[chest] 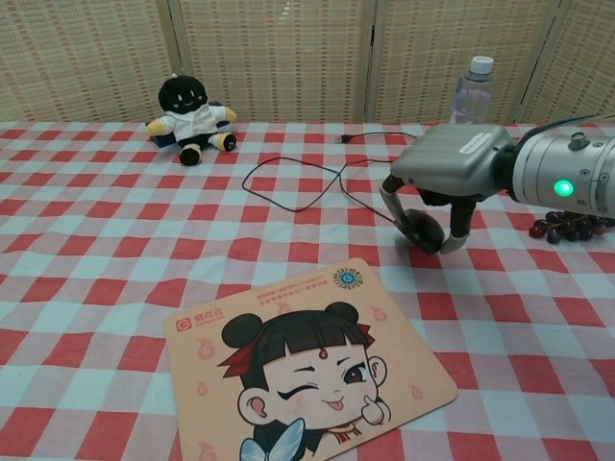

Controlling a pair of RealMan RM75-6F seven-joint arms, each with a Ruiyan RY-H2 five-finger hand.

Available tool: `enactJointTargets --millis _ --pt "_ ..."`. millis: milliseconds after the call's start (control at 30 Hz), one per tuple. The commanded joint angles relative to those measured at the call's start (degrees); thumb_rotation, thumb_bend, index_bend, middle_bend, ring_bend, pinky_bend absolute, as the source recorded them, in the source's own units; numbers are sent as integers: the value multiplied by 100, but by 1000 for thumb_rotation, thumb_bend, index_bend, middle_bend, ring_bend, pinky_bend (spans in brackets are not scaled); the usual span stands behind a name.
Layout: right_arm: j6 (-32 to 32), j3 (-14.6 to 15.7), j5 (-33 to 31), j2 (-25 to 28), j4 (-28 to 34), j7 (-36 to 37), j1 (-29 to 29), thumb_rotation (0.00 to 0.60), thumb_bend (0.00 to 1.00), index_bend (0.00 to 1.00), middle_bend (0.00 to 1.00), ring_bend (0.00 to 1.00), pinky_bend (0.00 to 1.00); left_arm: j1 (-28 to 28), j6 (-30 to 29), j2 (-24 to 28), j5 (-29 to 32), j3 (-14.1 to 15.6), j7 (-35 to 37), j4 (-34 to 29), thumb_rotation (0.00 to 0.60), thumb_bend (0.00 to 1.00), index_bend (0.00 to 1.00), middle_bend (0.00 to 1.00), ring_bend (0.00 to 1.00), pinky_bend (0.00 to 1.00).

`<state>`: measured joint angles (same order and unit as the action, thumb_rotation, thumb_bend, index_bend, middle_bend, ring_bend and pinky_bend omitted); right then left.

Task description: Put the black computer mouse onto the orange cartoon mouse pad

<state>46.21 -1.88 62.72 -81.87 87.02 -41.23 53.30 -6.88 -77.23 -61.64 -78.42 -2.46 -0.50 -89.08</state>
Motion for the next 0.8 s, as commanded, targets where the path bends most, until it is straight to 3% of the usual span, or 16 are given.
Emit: enactJointTargets --millis 33,800 --pt "0 -25 24 -27 64 -84 70 600 0 503 1000 973 1000 11 12 -2 6 17 -11 20 600 166 605 481 381 550" --pt "156 10 -245 -408 678 -1173 619 600 0 503 1000 974 1000 9 69 -12 49 12 -36 85 600 166 605 481 381 550"
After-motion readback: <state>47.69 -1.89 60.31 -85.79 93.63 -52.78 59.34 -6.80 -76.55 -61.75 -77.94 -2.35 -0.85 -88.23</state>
